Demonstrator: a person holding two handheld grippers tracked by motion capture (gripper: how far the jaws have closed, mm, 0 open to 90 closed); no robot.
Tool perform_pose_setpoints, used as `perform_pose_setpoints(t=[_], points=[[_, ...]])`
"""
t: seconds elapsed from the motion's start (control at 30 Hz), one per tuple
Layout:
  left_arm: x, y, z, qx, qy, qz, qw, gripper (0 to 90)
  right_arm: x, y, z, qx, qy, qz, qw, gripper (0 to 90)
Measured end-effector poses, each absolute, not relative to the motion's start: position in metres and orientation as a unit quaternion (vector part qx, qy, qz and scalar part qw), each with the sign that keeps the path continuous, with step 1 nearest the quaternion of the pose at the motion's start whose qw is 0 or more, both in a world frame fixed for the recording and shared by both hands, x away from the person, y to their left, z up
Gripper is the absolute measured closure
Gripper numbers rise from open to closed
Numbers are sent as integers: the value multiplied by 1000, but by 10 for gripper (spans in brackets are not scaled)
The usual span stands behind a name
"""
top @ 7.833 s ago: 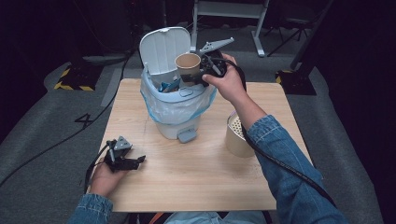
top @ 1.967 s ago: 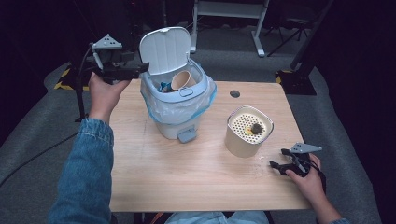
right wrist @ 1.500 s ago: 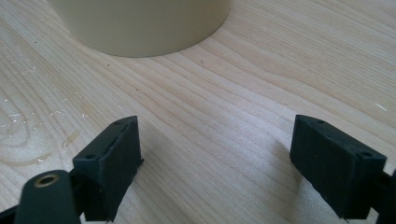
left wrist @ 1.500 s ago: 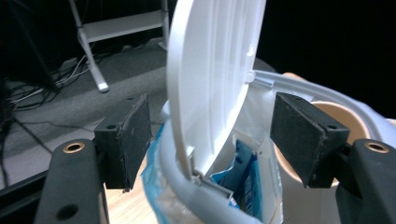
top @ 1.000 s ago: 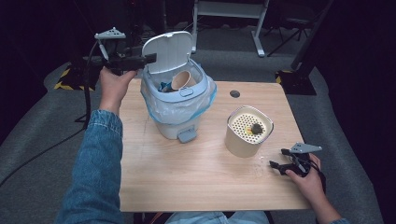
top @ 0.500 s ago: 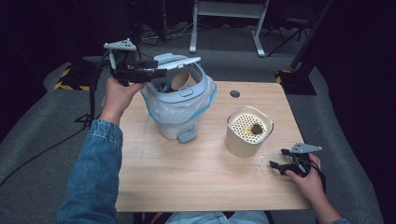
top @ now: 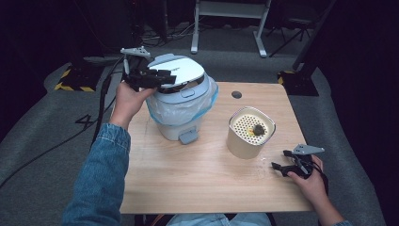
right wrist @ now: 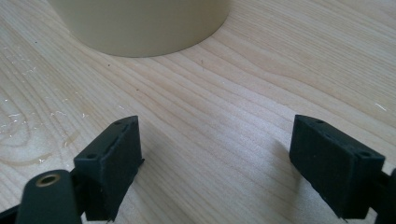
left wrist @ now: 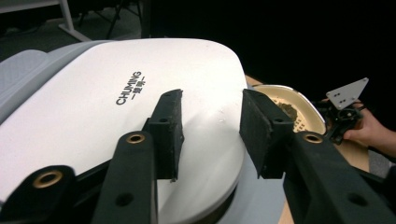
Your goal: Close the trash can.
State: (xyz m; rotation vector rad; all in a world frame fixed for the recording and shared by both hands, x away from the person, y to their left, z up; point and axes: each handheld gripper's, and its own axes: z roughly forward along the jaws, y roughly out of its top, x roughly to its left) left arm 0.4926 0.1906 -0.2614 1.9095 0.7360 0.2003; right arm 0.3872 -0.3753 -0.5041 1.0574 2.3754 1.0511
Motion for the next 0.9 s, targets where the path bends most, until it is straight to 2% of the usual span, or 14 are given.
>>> perform_pose_setpoints(t=[0.2,0.5,0.67,0.9], points=[[495,182,-267,814,307,95,484,730,387,-375,-504,371,835,369,168,170],[492,173,-267,819,303,108,475,861,387,-375,-504,371,835,370,168,172],[491,169,-268,822,296,102,476,896,387,-375,-504,371,835,370,168,173],[488,160,-266,838,289,130,444,900,387,-375,-504,372,835,370,168,174]])
